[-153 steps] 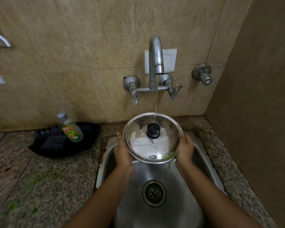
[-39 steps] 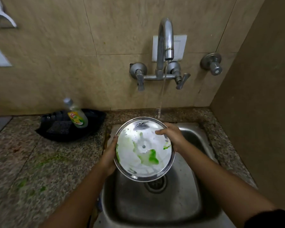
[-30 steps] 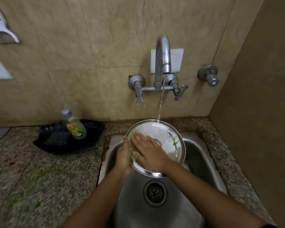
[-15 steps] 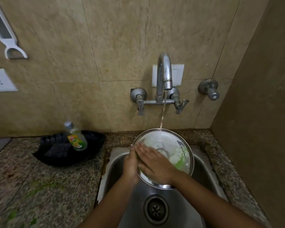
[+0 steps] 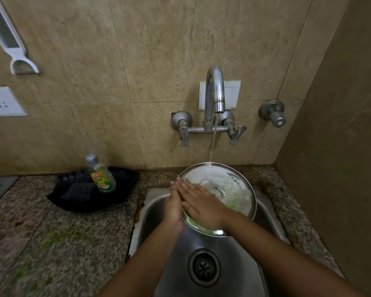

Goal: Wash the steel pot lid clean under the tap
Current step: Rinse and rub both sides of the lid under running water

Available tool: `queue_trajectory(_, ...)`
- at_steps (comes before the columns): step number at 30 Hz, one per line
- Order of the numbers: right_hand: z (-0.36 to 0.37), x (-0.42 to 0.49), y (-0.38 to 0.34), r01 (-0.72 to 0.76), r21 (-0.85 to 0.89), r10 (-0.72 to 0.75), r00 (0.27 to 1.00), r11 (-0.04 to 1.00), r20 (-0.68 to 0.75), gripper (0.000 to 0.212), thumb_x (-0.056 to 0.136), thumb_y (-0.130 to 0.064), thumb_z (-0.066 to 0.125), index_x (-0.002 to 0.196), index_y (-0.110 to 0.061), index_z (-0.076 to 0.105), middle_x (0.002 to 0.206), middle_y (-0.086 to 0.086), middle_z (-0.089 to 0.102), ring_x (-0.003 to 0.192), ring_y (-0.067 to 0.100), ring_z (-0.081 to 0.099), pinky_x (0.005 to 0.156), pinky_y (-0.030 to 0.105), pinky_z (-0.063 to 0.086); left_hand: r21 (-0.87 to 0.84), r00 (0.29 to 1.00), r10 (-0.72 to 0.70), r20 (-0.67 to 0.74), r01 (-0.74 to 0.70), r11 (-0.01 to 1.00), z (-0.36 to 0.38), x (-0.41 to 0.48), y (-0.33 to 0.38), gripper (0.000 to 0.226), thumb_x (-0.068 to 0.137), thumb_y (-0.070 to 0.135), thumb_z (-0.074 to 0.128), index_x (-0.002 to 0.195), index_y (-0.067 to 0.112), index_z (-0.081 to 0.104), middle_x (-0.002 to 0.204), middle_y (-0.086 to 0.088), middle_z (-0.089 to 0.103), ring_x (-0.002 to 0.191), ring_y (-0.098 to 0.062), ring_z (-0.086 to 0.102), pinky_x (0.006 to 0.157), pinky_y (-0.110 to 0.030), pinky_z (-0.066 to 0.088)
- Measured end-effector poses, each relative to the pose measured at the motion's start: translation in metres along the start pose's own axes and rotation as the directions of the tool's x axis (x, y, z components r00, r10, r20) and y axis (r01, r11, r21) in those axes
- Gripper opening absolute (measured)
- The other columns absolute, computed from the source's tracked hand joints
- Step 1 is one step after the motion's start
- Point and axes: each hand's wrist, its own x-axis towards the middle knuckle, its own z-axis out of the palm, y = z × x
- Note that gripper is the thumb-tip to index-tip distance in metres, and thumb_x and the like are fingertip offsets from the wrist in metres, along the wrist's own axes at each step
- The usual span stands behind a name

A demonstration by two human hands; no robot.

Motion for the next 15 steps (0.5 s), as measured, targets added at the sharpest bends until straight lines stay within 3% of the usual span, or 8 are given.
queue_trajectory(2,0.003,-0.029,0.000,0.095,-0.020,-0.093,0.994,0.995,0.063,0.060,0.102,-0.043,0.022,0.153,-0.024,-0.003,0.160,-0.007,-0.009,0.146,0.007,-0.013,0.115,0.027,-0.008,-0.027,0.999,-0.045,-0.024,0.044,0.999,-0.011,0.006,0.002,0.068,0.088,0.068,0.036,0.112,0.013,0.067,0.109,-0.013,0.071,0.101,-0.028,0.067,0.099,-0.044,0.049)
queue_trajectory(4,0.003,-0.054,0.024,0.076,-0.118,-0.070,0.996,0.990,0.054,0.062,0.098,-0.054,0.016,0.152,-0.029,-0.002,0.159,-0.011,-0.009,0.146,0.008,-0.012,0.118,0.032,-0.007,-0.053,0.996,-0.050,-0.068,0.047,0.998,-0.020,0.010,0.004,0.068,0.088,0.066,0.038,0.108,0.008,0.067,0.102,-0.018,0.072,0.095,-0.034,0.069,0.093,-0.051,0.051)
queue_trajectory(7,-0.004,-0.060,0.065,-0.173,-0.222,0.170,0.985,0.959,-0.036,0.079,0.086,-0.067,-0.004,0.152,-0.024,-0.001,0.161,-0.003,-0.003,0.148,0.016,-0.005,0.121,0.043,0.004,-0.016,0.995,-0.012,-0.102,0.010,1.000,-0.021,0.010,0.001,0.060,0.090,0.062,0.041,0.097,0.010,0.070,0.091,-0.015,0.073,0.087,-0.031,0.070,0.087,-0.049,0.055)
queue_trajectory(10,-0.012,-0.025,0.069,-0.382,-0.209,0.358,0.922,0.900,-0.148,0.084,0.086,-0.066,0.003,0.152,-0.014,0.005,0.162,0.006,0.006,0.149,0.020,0.003,0.119,0.040,0.001,0.026,0.998,-0.045,-0.055,0.046,0.999,-0.009,0.001,-0.005,0.063,0.089,0.064,0.040,0.098,0.010,0.071,0.097,-0.014,0.074,0.091,-0.032,0.070,0.090,-0.048,0.054)
queue_trajectory(12,-0.010,0.001,0.050,-0.340,-0.144,0.326,0.939,0.930,-0.112,0.074,0.095,-0.056,0.016,0.152,-0.012,0.002,0.162,0.009,0.004,0.149,0.022,0.002,0.119,0.040,-0.001,0.014,0.996,-0.085,-0.014,0.085,0.996,0.000,-0.002,-0.007,0.064,0.090,0.064,0.039,0.105,0.010,0.070,0.103,-0.015,0.074,0.095,-0.031,0.069,0.092,-0.045,0.053)
queue_trajectory(15,-0.003,0.004,0.008,-0.098,-0.037,0.100,0.992,0.995,0.077,0.064,0.101,-0.046,0.021,0.152,-0.018,-0.005,0.161,0.002,-0.009,0.148,0.014,-0.009,0.121,0.039,-0.001,0.001,0.996,-0.091,-0.004,0.091,0.996,-0.001,0.003,-0.004,0.063,0.093,0.063,0.030,0.110,0.014,0.067,0.111,-0.012,0.071,0.095,-0.023,0.067,0.085,-0.033,0.051)
